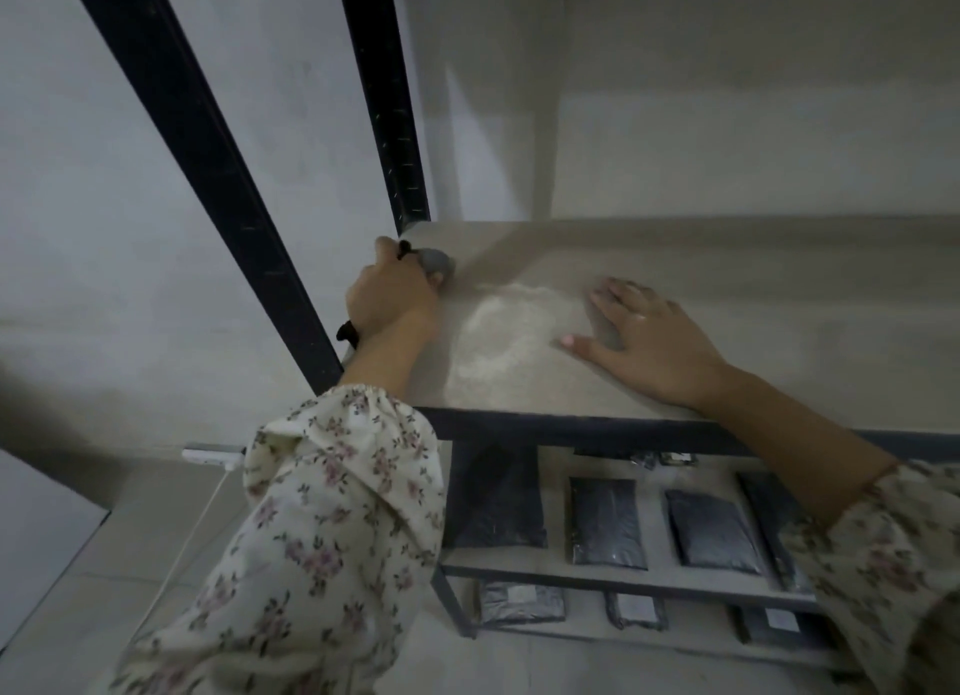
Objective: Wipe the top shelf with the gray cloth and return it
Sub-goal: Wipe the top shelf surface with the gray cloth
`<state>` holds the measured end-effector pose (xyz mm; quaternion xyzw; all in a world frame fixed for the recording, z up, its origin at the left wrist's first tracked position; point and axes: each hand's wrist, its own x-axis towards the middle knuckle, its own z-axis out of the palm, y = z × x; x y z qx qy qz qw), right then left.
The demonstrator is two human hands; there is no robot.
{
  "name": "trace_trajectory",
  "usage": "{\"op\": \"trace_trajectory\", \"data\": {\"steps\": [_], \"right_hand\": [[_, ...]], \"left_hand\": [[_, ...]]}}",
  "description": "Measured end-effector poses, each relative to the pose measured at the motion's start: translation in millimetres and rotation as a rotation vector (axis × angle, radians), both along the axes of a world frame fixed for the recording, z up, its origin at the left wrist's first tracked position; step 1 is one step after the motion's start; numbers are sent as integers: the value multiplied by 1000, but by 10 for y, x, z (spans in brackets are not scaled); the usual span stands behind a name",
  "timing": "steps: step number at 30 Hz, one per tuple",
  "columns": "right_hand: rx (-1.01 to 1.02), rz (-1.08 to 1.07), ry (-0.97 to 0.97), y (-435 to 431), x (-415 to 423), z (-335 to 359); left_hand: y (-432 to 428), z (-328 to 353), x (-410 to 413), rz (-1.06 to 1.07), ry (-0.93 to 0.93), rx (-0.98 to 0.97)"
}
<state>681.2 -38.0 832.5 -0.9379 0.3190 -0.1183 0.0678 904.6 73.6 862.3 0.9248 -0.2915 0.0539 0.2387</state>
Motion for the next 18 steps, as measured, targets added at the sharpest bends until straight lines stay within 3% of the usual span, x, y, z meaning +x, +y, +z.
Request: {"op": "trace_trajectory", "data": {"steps": [4, 11, 15, 18], "right_hand": [[-17, -3, -10, 12, 26, -20], [-16, 1, -8, 40, 7, -38], [16, 29, -1, 60, -21, -13], [21, 38, 10, 70, -33, 15]], "left_hand": [[-10, 11, 4, -336, -187, 142], [129, -32, -171, -626, -248, 72], [224, -49, -350, -738, -195, 61], [292, 3, -363, -845, 90, -21]]}}
